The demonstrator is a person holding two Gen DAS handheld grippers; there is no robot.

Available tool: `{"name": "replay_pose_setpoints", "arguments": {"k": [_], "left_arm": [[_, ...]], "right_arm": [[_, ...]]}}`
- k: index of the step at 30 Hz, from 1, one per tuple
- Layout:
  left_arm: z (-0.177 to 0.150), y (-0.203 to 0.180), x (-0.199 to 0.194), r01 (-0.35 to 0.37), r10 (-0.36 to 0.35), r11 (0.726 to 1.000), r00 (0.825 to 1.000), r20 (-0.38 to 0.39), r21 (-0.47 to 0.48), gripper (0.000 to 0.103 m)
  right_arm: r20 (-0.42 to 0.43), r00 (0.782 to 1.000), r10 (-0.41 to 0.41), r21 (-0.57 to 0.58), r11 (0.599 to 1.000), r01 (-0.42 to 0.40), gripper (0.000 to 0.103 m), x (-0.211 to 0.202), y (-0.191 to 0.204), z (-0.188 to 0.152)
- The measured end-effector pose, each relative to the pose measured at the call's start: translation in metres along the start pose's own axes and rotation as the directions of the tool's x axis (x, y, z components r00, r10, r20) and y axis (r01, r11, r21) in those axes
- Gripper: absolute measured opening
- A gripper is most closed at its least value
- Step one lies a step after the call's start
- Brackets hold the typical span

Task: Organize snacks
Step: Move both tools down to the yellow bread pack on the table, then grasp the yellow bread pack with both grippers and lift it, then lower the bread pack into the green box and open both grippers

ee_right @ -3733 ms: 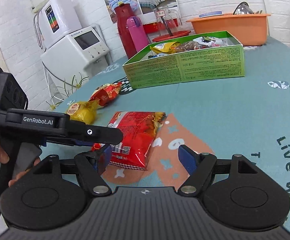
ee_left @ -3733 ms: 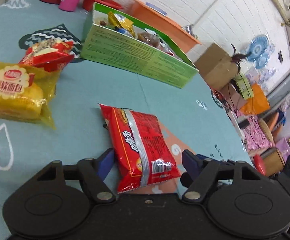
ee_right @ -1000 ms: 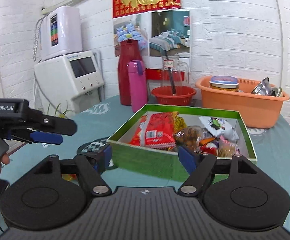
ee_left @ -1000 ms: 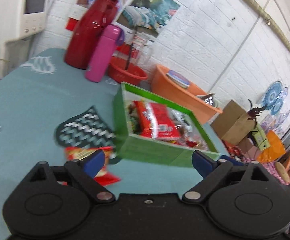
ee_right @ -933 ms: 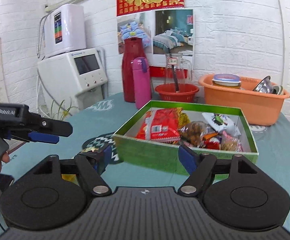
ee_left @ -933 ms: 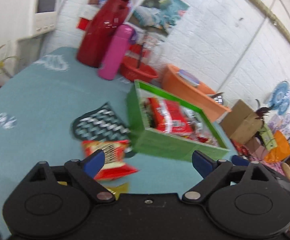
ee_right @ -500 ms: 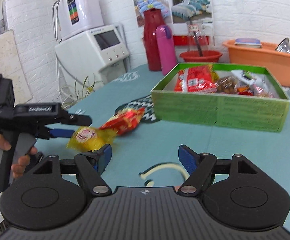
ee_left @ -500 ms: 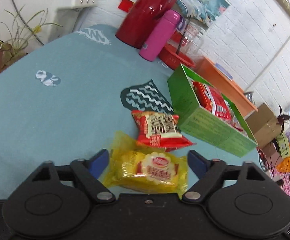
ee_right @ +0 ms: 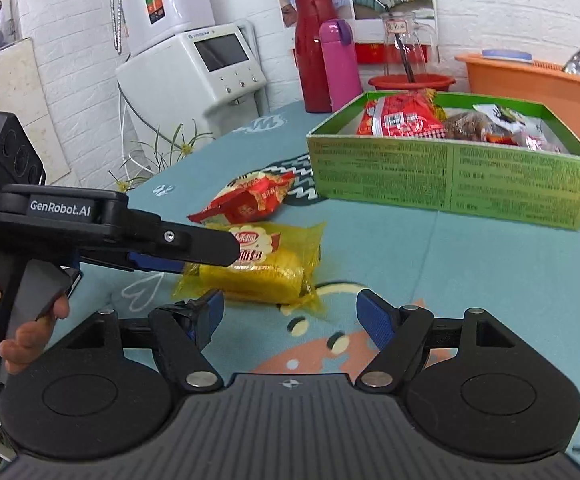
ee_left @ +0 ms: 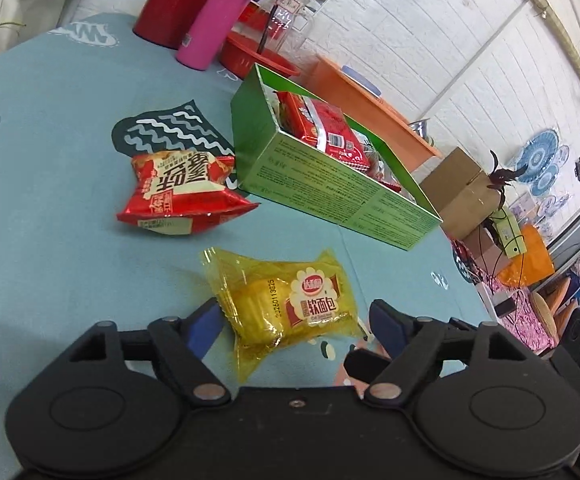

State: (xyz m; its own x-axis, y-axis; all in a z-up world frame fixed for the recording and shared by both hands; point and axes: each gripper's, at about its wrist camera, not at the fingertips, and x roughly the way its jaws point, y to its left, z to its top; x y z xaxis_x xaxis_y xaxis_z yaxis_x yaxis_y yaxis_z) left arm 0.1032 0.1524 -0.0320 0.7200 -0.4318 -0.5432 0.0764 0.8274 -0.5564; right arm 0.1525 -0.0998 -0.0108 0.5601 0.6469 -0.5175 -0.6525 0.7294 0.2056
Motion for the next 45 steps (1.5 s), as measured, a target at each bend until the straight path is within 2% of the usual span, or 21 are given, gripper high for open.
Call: {"name": "replay_pose_setpoints", "arguments": {"k": [7, 8, 9, 10, 11, 14, 20, 25, 30, 34, 39, 45], "left_arm": [[0.0, 0.005, 0.007, -0.023, 0.023, 0.999, 1.0, 0.003, -0.033, 0.103], [0.001, 0.005, 0.009, -0.031, 0.031, 0.999, 1.0, -0.002, -0.032, 0.094], [0.001, 0.005, 0.012, -0.029, 0.028, 0.999, 1.0, -0.012, -0.031, 0.075], [0.0, 0.003, 0.014, -0.038, 0.038, 0.999, 0.999, -0.014, -0.026, 0.066], [0.0, 0.0, 0.014, -0.033, 0.033, 0.999, 0.999, -0.008, -0.018, 0.065], [0.003, -0.011, 0.011, -0.005, 0.005, 1.0, 1.0, 0.009, -0.001, 0.065], [0.025, -0.052, 0.011, 0.066, -0.071, 0.995, 0.996, 0.059, 0.077, 0.065], [0.054, -0.086, 0.025, 0.101, -0.114, 0.981, 0.991, 0.075, 0.163, 0.065], [0.078, -0.114, 0.053, 0.118, -0.138, 0.964, 0.988, 0.068, 0.238, 0.065], [0.094, -0.123, 0.078, 0.136, -0.157, 0.955, 0.986, 0.063, 0.262, 0.065], [0.111, -0.124, 0.108, 0.15, -0.165, 0.954, 0.986, 0.038, 0.259, 0.065], [0.122, -0.122, 0.139, 0.117, -0.128, 0.954, 0.991, 0.025, 0.274, 0.066]], "right_arm": [[-0.018, 0.999, 0.034, -0.061, 0.997, -0.035, 0.103, 0.025, 0.0, 0.01], [-0.024, 0.999, 0.038, -0.06, 0.997, -0.04, 0.103, 0.028, 0.0, 0.01], [-0.031, 0.998, 0.046, -0.054, 0.997, -0.047, 0.103, 0.031, -0.001, 0.01], [-0.04, 0.997, 0.062, -0.047, 0.997, -0.063, 0.069, 0.033, -0.001, 0.009], [-0.048, 0.997, 0.054, -0.037, 0.998, -0.056, 0.055, 0.034, -0.001, 0.008], [-0.015, 1.0, 0.021, -0.048, 0.999, -0.022, 0.049, 0.021, -0.001, 0.004], [0.109, 0.993, -0.053, -0.077, 0.995, 0.062, 0.047, -0.017, -0.007, 0.014], [0.195, 0.975, -0.111, -0.056, 0.991, 0.124, 0.047, -0.038, -0.026, 0.037], [0.245, 0.953, -0.177, -0.033, 0.981, 0.19, 0.047, -0.044, -0.049, 0.056], [0.266, 0.941, -0.211, 0.001, 0.976, 0.218, 0.047, -0.042, -0.074, 0.07], [0.257, 0.938, -0.233, 0.029, 0.972, 0.234, 0.047, -0.032, -0.101, 0.08], [0.248, 0.937, -0.246, 0.058, 0.969, 0.239, 0.047, -0.015, -0.124, 0.083]]}}
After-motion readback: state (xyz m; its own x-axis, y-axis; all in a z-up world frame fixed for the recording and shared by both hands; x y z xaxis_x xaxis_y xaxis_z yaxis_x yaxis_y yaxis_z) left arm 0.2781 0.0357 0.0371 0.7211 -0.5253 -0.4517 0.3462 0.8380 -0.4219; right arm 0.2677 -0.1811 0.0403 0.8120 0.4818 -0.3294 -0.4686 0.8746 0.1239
